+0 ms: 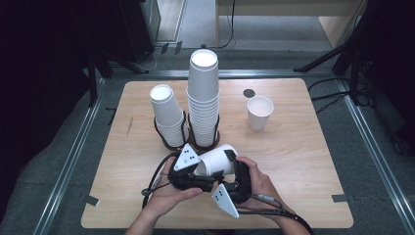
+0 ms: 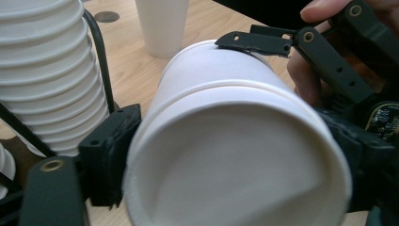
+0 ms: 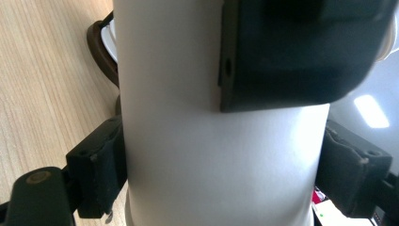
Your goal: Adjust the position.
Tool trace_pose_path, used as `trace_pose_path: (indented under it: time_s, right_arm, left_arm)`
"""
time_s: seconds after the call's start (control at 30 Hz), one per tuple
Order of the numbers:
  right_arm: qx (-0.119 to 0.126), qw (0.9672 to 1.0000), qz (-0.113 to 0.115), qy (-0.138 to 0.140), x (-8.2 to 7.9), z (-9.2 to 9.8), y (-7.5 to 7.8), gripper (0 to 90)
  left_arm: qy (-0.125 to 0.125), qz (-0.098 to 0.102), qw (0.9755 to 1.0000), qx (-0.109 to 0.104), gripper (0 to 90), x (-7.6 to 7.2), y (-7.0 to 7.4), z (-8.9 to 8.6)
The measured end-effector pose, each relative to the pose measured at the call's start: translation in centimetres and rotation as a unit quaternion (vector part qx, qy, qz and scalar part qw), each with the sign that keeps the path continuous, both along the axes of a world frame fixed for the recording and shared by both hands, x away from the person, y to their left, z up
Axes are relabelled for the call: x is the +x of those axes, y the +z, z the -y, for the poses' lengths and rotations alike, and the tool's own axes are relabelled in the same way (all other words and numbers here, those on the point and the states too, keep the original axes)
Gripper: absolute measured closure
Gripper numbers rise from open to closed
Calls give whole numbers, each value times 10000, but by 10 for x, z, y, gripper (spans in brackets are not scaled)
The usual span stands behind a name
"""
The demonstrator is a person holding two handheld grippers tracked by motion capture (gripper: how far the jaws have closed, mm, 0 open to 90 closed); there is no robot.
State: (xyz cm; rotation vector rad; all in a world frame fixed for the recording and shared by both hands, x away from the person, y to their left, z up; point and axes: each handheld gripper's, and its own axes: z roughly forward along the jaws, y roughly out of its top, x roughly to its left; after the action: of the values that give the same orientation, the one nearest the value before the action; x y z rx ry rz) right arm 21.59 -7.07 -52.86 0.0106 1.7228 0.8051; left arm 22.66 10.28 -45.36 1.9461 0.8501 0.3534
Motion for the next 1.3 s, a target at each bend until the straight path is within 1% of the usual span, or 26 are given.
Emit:
trace_pose_path:
  time_s: [0.2,0.27,0.37,0.43,0.6,0.67,0.7,0.77,0.83,1.0,1.13,1.17,1.3]
  right_arm:
    - [-11,10000,3,-17,0,0,-1,133]
    - [-18,10000,14,-36,1,0,-1,129]
    - [-6,10000,4,-53,1,-1,-2,123]
    - [-26,10000,23,-57,1,-2,-2,116]
    - [-100,9999,-9,-71,1,-3,-4,94]
    - [-153,9998,14,-94,1,-4,-5,86]
    - [-156,9998,13,-90,0,-5,-5,65]
    - [-190,9998,-45,4,-1,-5,-6,23]
    - [-155,9998,-63,65,-2,-5,-5,14]
    - [-73,9997,-209,140,-3,-4,-3,0]
    - [-79,9996,-200,189,-5,-4,-2,0]
    - [-53,9995,-226,195,-6,-3,-2,0]
    - [-39,9994,-206,266,-8,-4,-1,0]
  left_arm:
    - [-17,-27,10000,23,190,1,0,0]
    - [-12,23,10000,50,194,0,-1,1]
    - [-3,21,10000,77,200,0,-1,1]
    - [-35,65,9999,107,205,0,-1,1]
    - [-101,13,9999,86,217,2,-4,-1]
    - [-46,5,10000,68,219,2,-5,0]
    - [-38,18,10000,90,220,2,-5,0]
    - [-15,43,9999,110,220,3,-6,0]
    - [-10,56,9999,103,221,3,-6,-1]
    - [53,85,9999,92,223,4,-6,-2]
    - [190,139,9997,19,223,6,-6,-6]
    - [210,120,9997,-17,223,6,-6,-7]
    - [266,136,9995,-40,223,8,-6,-11]
